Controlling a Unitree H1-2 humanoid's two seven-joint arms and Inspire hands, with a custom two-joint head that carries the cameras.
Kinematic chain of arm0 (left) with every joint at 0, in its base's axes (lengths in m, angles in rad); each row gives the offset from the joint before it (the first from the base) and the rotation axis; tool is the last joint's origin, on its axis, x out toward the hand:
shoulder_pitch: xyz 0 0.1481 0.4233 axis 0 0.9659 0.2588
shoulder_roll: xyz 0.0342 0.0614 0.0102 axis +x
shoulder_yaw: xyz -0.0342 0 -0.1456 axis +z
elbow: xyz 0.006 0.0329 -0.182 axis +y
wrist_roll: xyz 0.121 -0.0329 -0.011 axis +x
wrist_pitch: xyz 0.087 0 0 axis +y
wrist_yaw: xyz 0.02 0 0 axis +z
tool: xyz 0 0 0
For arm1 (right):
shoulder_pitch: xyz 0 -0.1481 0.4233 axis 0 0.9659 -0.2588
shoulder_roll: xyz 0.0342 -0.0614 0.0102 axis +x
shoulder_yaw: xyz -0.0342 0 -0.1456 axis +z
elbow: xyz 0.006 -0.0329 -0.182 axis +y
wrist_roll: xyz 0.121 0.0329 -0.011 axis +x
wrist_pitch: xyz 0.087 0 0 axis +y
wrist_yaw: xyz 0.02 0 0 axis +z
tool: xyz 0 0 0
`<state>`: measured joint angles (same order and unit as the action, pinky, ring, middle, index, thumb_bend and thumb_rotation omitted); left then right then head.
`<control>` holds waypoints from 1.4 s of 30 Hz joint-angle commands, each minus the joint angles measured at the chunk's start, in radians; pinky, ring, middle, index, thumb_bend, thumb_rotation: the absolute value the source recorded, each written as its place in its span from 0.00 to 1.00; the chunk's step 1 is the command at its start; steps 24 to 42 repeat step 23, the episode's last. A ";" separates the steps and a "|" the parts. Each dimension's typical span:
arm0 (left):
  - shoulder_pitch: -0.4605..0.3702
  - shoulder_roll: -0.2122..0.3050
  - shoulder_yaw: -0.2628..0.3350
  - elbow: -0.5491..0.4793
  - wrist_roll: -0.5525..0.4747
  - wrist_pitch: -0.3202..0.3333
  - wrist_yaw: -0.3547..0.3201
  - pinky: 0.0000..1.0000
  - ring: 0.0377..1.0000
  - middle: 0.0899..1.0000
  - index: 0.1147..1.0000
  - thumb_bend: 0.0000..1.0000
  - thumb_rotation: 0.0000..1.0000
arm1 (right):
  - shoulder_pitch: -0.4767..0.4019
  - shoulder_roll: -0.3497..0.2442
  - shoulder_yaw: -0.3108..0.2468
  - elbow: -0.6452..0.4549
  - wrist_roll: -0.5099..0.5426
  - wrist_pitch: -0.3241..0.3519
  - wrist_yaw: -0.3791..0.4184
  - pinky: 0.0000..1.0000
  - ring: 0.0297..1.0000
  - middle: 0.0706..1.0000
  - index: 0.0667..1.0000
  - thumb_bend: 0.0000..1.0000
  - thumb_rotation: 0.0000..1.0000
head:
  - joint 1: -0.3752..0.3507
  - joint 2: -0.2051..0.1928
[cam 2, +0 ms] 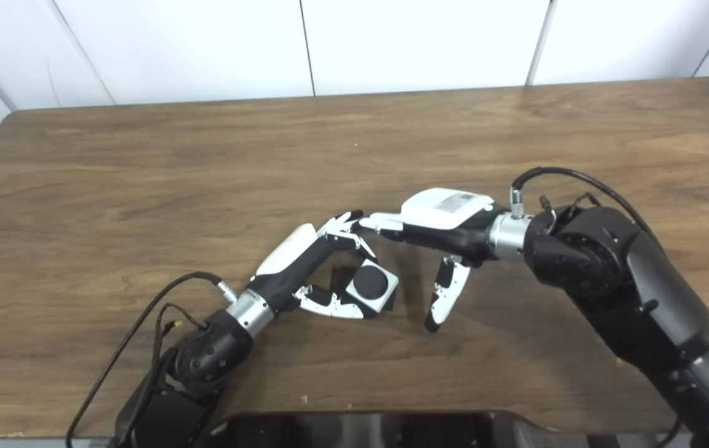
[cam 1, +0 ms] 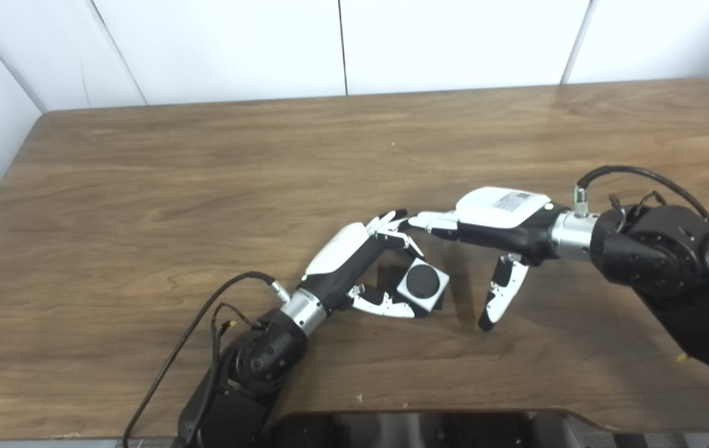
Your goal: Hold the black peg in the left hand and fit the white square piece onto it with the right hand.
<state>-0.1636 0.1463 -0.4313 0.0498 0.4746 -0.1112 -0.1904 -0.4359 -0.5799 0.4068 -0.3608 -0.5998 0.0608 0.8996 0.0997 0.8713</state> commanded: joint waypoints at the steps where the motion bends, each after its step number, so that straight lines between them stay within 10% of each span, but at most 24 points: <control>1: 0.041 -0.003 -0.038 0.063 0.029 0.055 -0.038 1.00 1.00 0.94 0.42 0.52 0.08 | -0.060 -0.030 -0.041 -0.030 0.010 0.002 -0.011 0.84 0.93 0.97 0.97 0.95 0.27 | -0.001 0.000; 23: 0.040 0.022 -0.031 0.066 0.013 0.043 -0.044 1.00 1.00 0.94 0.42 0.52 0.08 | -0.087 -0.051 -0.285 0.021 0.124 0.050 -0.146 0.69 0.85 0.90 0.87 0.89 0.21 | -0.047 -0.021; 42: 0.040 0.022 -0.031 0.066 0.013 0.043 -0.044 1.00 1.00 0.94 0.42 0.52 0.08 | -0.087 -0.051 -0.285 0.021 0.124 0.050 -0.146 0.69 0.85 0.90 0.87 0.89 0.21 | -0.047 -0.021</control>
